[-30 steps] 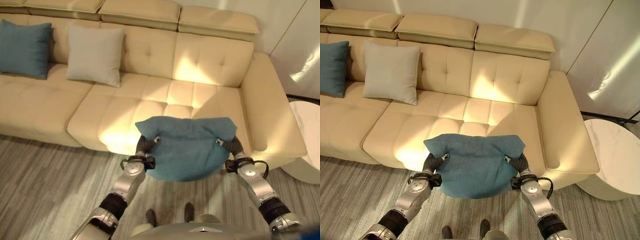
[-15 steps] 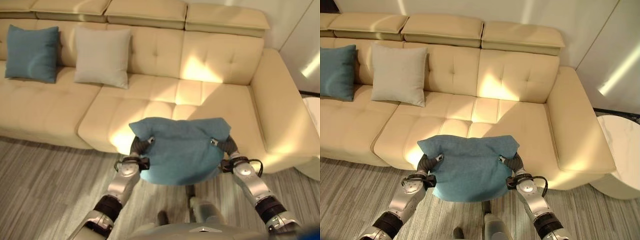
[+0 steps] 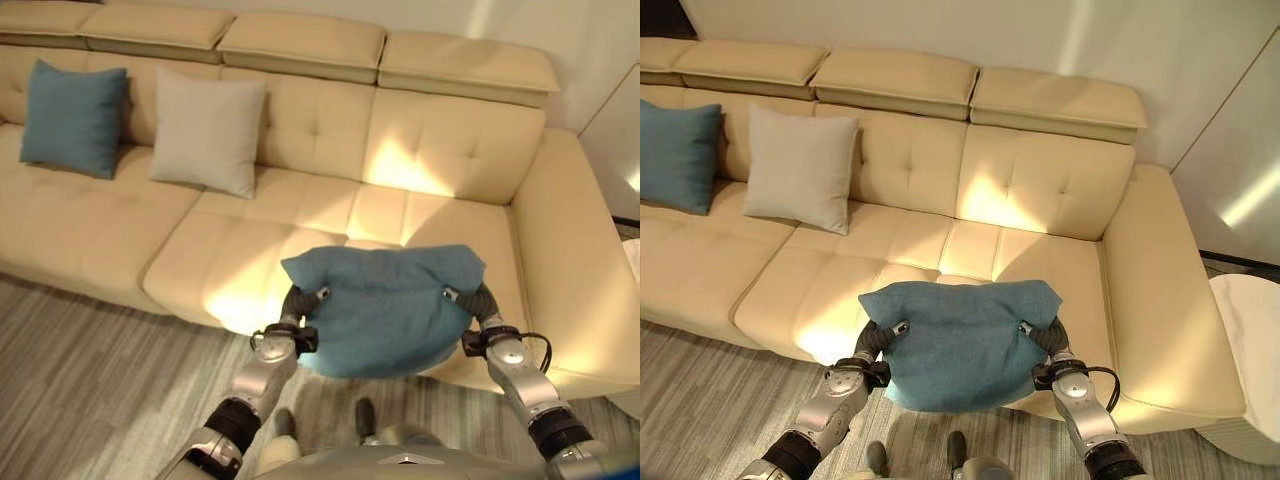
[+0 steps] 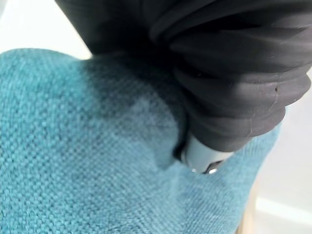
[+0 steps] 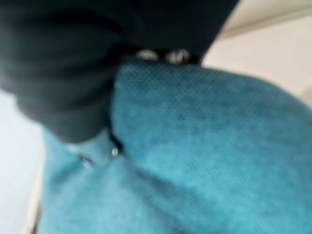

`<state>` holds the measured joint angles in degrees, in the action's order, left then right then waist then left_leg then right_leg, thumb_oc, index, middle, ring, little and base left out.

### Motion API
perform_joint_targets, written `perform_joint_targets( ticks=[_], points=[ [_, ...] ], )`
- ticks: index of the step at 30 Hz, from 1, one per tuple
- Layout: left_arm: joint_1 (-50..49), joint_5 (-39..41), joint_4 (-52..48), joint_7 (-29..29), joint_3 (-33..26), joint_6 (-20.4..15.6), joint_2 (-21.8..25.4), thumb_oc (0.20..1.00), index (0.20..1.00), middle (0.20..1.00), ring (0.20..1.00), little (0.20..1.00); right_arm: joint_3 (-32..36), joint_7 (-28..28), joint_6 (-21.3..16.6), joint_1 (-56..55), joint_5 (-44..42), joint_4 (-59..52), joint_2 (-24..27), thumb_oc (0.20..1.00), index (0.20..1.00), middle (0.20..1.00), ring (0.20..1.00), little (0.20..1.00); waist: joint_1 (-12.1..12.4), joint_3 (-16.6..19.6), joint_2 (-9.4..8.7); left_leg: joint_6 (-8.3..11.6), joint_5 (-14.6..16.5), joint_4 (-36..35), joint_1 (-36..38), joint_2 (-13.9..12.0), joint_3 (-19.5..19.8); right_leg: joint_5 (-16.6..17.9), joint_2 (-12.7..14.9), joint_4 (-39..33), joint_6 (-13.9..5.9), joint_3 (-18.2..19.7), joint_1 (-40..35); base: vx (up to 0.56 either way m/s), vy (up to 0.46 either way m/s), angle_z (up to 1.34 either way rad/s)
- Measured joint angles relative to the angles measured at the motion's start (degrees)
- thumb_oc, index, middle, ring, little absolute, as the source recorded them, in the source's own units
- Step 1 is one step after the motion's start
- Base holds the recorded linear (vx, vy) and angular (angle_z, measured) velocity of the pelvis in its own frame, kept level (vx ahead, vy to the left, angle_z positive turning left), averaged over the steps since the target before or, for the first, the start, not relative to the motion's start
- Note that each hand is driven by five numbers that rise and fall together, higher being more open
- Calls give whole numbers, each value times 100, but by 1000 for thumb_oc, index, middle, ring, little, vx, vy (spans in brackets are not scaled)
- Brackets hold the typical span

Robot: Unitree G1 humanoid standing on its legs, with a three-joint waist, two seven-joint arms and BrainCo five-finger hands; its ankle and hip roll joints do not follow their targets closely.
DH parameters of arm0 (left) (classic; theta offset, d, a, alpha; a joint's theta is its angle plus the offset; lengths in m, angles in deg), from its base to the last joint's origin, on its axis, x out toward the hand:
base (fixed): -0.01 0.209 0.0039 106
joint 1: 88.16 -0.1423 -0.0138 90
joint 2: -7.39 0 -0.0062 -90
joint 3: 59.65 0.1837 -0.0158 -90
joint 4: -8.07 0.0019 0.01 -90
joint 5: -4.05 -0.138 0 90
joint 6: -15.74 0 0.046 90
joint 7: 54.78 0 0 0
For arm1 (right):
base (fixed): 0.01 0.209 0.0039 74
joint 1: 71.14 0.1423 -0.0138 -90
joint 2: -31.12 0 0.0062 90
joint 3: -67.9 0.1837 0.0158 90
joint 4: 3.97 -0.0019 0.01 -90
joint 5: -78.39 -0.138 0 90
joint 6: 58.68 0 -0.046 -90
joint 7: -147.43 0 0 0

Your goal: Pick up all the scattered cushions and arrange them neatly on the sofa.

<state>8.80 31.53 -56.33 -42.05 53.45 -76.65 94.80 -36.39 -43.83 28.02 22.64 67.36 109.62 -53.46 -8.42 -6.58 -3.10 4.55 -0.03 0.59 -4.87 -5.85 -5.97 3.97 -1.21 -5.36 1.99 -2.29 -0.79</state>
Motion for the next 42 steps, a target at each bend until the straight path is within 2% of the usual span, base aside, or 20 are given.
perform_joint_targets(
  ticks=[4,8,9,11,13,16,17,19,21,22,23,25,28,30,31,34,35,38,39,42],
  points=[
    [104,2,-6,37,43,8,30,200,200,200,200,200,-9,-39,11,88,-3,-6,1,200,200,200,200,200,-54,28,202,-342,-458,-422,287,228,-211,-59,107,4,-287,413,8,78,127,-53],
    [138,4,-140,147,-18,5,130,200,200,200,200,200,-115,-46,45,259,-4,-11,-77,200,200,200,200,200,89,-15,267,-631,-418,-583,391,521,-674,-73,360,406,-517,775,425,45,162,-58],
    [166,7,-139,163,-126,-3,242,200,200,200,200,200,-240,-27,49,436,-2,-10,-92,200,200,200,200,200,182,-68,328,-693,-390,-582,403,500,-953,-180,347,828,-716,923,677,31,71,-88],
    [262,5,-140,156,-146,-3,369,200,200,200,200,200,-281,-14,46,476,-4,-10,-115,200,200,200,200,200,135,-171,381,-789,-322,-577,497,571,-930,-345,399,1337,-902,915,858,102,84,-25],
    [279,5,-138,162,-174,-35,359,200,200,200,200,200,-281,-14,46,482,-4,-8,-126,200,200,200,200,200,159,-235,354,-824,-212,-581,634,638,-975,-563,444,1640,-979,903,984,126,23,-12],
    [295,7,-126,271,-400,-48,374,200,200,200,200,200,-427,38,48,759,-2,10,-154,200,200,200,200,200,253,-241,346,-714,1,-583,657,694,-1413,-419,867,1218,-1093,28,1665,191,-66,-79],
    [291,8,-126,268,-417,-55,370,200,200,200,200,200,-431,53,50,744,-1,10,-153,200,200,200,200,200,238,-238,331,-699,37,-586,693,702,-1455,-239,908,936,-1102,-22,1765,164,-92,-21],
    [278,12,-126,262,-407,-67,351,200,200,200,200,200,-429,89,66,633,-2,13,-137,200,200,200,200,200,60,-227,246,-636,82,-585,825,749,-1295,89,889,756,-1151,376,1672,127,-110,33],
    [193,9,-145,258,-397,-78,292,200,200,200,200,200,-432,97,78,466,-1,30,-117,200,200,200,200,200,8,-105,34,-537,138,-582,1012,793,-1226,279,934,684,-966,422,1429,125,-130,34],
    [132,9,-146,260,-404,-99,257,200,200,200,200,200,-429,112,81,488,1,55,-106,200,200,200,200,200,64,-67,50,-462,186,-583,1062,714,-1232,552,894,631,-818,326,1380,174,-197,7],
    [62,13,-166,251,-395,-100,191,200,200,200,200,200,-425,131,87,476,2,57,-33,200,200,200,200,200,33,-10,232,-333,215,-528,1028,504,-1164,526,688,429,-772,279,1228,160,-280,-1],
    [24,23,-167,215,-394,-100,116,200,200,200,200,200,-415,177,121,482,6,57,49,200,200,200,200,200,57,17,311,-167,254,-207,964,241,-1032,580,452,111,-551,168,968,84,-281,19],
    [114,65,-106,108,-260,-94,50,200,200,200,200,200,-225,195,125,305,1,56,76,200,200,200,200,200,117,-24,-58,254,110,2306,-280,42,-548,286,564,269,-83,-158,779,56,-182,51],
    [56,67,-109,106,-233,-72,-4,200,200,200,200,200,-211,157,125,299,-2,57,107,200,200,200,200,200,214,-45,-65,311,198,2897,-452,-108,-135,161,439,266,21,-161,570,216,-17,-6],
    [57,66,-124,87,-226,-68,27,200,200,200,200,200,-192,131,125,294,-6,31,101,200,200,200,200,200,189,-55,-112,318,285,2547,-377,-115,-163,63,391,180,-63,-135,467,281,44,19],
    [148,67,-175,110,-190,-57,33,200,200,200,200,200,-137,66,126,386,-73,27,103,200,200,200,200,200,177,-77,-131,233,189,84,29,-100,-229,71,153,7,-145,-88,313,143,55,-13],
    [128,67,-232,124,-190,-56,82,200,200,200,200,200,-147,51,125,402,-95,24,91,200,200,200,200,200,189,-80,-117,209,95,-118,55,-96,24,85,39,7,-124,0,276,92,128,-64],
    [222,65,-357,104,-116,-55,96,200,200,200,200,200,-24,-24,105,344,-128,-62,117,200,200,200,200,200,-21,-87,90,-136,-216,-459,265,193,4,11,-116,4,-147,195,234,94,177,-64],
    [254,59,-354,87,-110,-54,98,200,200,200,200,200,10,-31,105,342,-132,-63,103,200,200,200,200,200,-36,-96,101,-302,-391,-594,330,242,-55,16,-78,4,-151,261,238,51,94,-27],
    [254,59,-355,91,-99,-24,119,200,200,200,200,200,21,-34,100,362,-133,-147,110,200,200,200,200,200,6,-95,111,-432,-319,-584,394,433,-249,-26,122,2,-257,449,234,37,51,-24]
  ],
)
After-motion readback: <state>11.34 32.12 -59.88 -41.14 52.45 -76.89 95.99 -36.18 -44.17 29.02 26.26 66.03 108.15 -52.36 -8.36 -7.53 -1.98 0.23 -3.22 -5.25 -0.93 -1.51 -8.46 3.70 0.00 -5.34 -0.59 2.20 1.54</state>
